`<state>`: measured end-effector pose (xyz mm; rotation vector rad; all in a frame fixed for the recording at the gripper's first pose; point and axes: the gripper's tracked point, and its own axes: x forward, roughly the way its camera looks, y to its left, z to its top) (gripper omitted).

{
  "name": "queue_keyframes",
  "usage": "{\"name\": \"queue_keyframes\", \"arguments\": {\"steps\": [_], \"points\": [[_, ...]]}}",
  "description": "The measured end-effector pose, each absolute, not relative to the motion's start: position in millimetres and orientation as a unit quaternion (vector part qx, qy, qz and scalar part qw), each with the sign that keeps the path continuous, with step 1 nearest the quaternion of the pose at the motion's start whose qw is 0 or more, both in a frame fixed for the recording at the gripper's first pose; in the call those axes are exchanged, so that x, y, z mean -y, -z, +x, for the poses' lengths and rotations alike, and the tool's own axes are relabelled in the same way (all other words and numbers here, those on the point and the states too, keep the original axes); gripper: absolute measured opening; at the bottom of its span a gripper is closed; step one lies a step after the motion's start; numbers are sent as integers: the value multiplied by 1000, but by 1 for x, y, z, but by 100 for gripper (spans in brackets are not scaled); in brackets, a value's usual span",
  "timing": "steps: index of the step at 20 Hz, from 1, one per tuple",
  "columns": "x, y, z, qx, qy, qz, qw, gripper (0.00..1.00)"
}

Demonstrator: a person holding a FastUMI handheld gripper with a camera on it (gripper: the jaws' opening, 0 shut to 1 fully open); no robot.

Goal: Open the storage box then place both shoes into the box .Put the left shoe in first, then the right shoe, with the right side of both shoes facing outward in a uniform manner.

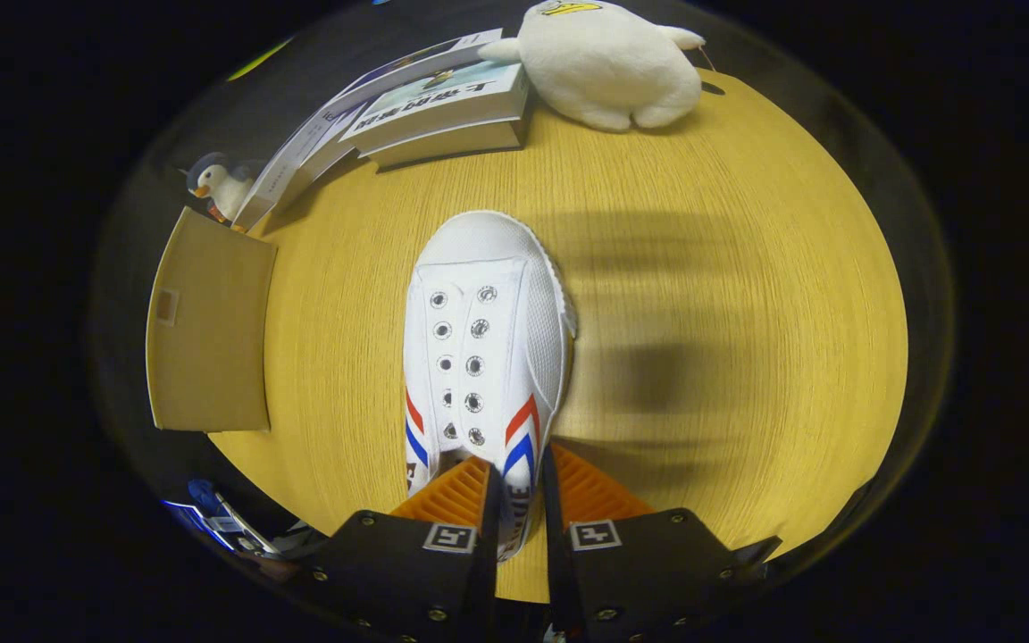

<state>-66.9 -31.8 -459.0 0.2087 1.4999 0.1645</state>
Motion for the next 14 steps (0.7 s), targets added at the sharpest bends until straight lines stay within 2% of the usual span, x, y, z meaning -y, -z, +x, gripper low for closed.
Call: {"name": "queue_keyframes", "arguments": {"steps": [2,14], "points": [[34,463,-66,-682,-45,141,716,2],[18,414,-67,-669,-64,139,727,1]]}}
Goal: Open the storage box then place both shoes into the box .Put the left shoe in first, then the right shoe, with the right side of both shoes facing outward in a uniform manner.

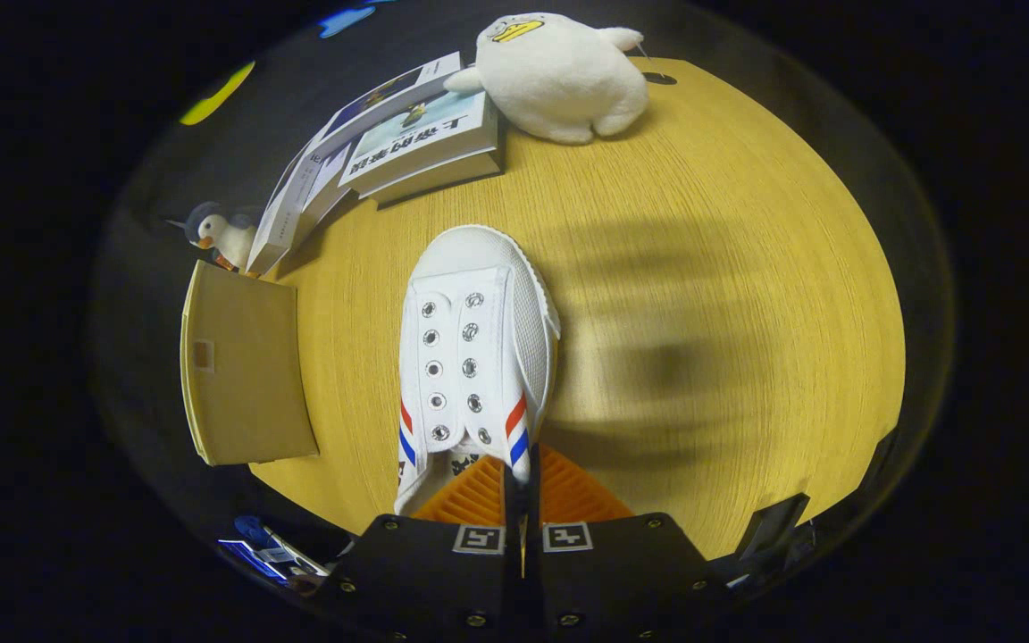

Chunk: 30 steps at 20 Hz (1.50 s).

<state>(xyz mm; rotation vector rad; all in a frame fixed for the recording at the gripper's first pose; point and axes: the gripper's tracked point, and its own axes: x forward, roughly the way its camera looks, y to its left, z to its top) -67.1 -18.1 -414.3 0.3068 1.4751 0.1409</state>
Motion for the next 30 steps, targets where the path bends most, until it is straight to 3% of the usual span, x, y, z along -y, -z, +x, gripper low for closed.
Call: {"name": "queue_keyframes", "arguments": {"steps": [16,30], "points": [[-48,326,-48,-640,-127,101,751,1],[-148,262,-29,-623,-232,90,742,1]]}}
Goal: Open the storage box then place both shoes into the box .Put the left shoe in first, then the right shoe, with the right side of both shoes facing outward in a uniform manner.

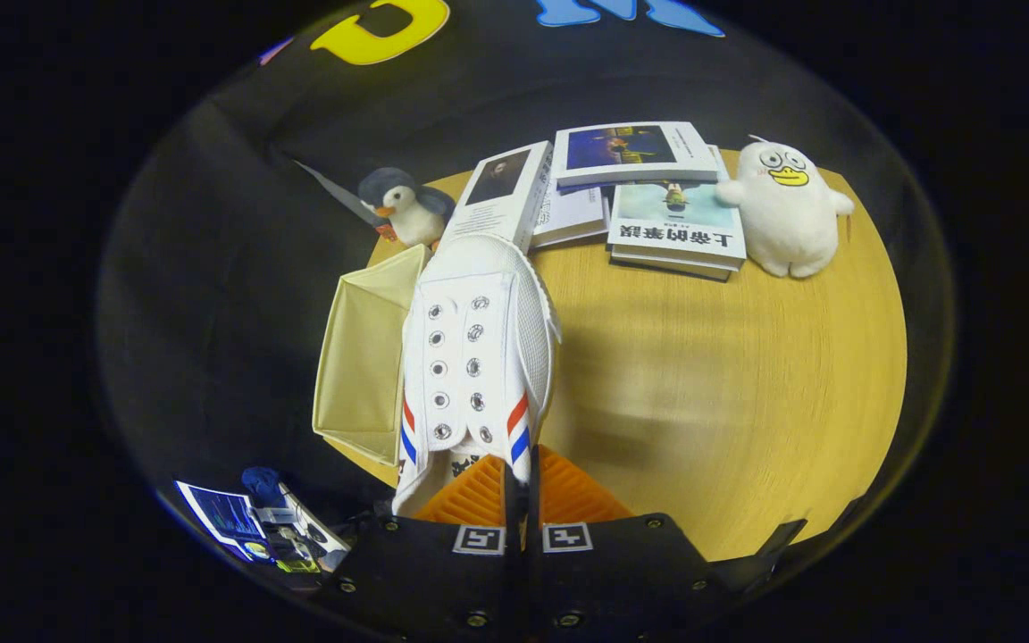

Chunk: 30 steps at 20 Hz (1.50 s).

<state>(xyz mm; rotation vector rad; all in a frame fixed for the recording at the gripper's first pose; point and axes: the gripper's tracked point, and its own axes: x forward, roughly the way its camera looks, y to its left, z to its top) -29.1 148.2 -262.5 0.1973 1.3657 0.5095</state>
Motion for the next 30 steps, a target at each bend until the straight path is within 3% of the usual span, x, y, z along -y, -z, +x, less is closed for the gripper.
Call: {"name": "queue_keyframes", "arguments": {"steps": [18,30], "points": [[-284,249,-1,-614,-313,20,724,1],[-352,269,-1,-634,-331,-27,699,1]]}}
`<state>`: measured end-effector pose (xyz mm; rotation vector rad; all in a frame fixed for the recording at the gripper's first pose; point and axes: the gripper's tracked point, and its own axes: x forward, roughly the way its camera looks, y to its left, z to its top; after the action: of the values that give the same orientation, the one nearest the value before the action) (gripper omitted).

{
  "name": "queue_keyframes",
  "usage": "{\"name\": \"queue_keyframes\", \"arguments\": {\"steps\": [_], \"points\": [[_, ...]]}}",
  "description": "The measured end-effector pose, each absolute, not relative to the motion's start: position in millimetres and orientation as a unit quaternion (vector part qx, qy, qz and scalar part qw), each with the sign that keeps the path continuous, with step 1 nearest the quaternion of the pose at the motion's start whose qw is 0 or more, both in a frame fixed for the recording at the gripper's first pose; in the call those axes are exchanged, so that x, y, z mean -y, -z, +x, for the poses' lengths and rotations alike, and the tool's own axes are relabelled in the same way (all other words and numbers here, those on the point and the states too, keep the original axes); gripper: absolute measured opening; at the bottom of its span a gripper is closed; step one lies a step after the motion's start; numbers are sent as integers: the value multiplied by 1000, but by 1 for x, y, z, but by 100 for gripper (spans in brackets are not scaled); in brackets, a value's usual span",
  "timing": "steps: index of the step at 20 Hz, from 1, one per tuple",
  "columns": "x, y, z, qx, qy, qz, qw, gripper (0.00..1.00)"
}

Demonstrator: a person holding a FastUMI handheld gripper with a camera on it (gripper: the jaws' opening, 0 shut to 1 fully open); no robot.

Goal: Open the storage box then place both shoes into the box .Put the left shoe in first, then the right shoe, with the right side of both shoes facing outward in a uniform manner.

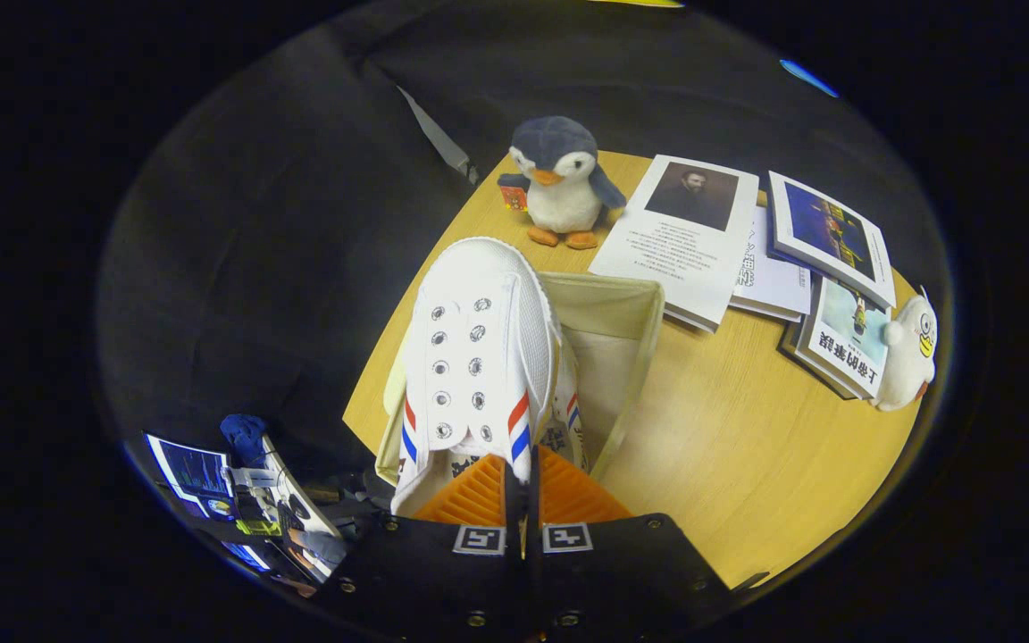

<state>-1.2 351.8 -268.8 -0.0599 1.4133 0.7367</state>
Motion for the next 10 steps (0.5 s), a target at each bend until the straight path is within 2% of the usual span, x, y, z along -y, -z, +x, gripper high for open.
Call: {"name": "queue_keyframes", "arguments": {"steps": [6,8,9,10], "points": [[-369,281,-3,-635,-332,-43,696,1],[-382,276,-9,-632,-353,-17,689,17],[-387,275,-11,-627,-361,-6,690,43],[-384,266,-3,-616,-364,-9,699,56]]}}
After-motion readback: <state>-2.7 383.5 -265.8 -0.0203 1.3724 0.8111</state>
